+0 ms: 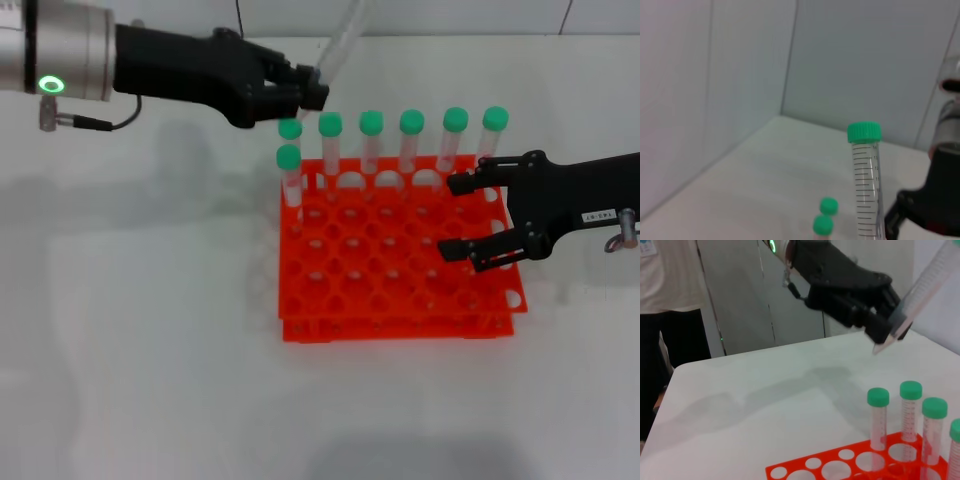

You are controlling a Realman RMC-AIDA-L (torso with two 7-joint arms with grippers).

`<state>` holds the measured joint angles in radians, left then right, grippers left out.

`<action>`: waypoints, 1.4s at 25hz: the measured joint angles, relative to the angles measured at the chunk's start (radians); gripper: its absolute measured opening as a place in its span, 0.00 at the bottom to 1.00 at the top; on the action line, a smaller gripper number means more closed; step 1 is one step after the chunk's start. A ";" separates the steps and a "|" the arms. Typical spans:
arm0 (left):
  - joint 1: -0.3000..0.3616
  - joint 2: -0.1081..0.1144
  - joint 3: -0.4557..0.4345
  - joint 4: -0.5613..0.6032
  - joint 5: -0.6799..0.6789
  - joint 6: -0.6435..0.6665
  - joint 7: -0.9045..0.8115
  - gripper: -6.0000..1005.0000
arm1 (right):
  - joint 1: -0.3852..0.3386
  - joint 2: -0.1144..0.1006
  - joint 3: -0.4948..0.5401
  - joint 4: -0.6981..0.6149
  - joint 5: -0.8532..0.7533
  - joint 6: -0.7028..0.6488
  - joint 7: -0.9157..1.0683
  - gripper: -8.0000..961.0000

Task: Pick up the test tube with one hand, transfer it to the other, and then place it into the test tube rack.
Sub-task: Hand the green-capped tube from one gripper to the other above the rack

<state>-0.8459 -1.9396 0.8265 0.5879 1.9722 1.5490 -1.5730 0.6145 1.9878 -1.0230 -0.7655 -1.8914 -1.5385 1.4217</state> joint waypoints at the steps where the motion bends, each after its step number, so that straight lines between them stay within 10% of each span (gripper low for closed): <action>1: -0.012 0.000 0.000 -0.016 0.015 -0.001 0.004 0.21 | 0.000 0.000 0.000 0.000 0.000 0.000 0.001 0.91; 35: -0.046 -0.079 0.056 -0.074 0.100 -0.123 0.169 0.22 | -0.016 -0.004 0.193 0.011 0.091 -0.012 0.239 0.91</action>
<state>-0.8914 -2.0189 0.8822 0.5141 2.0723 1.4263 -1.4039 0.5988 1.9835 -0.8303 -0.7549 -1.8000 -1.5506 1.6603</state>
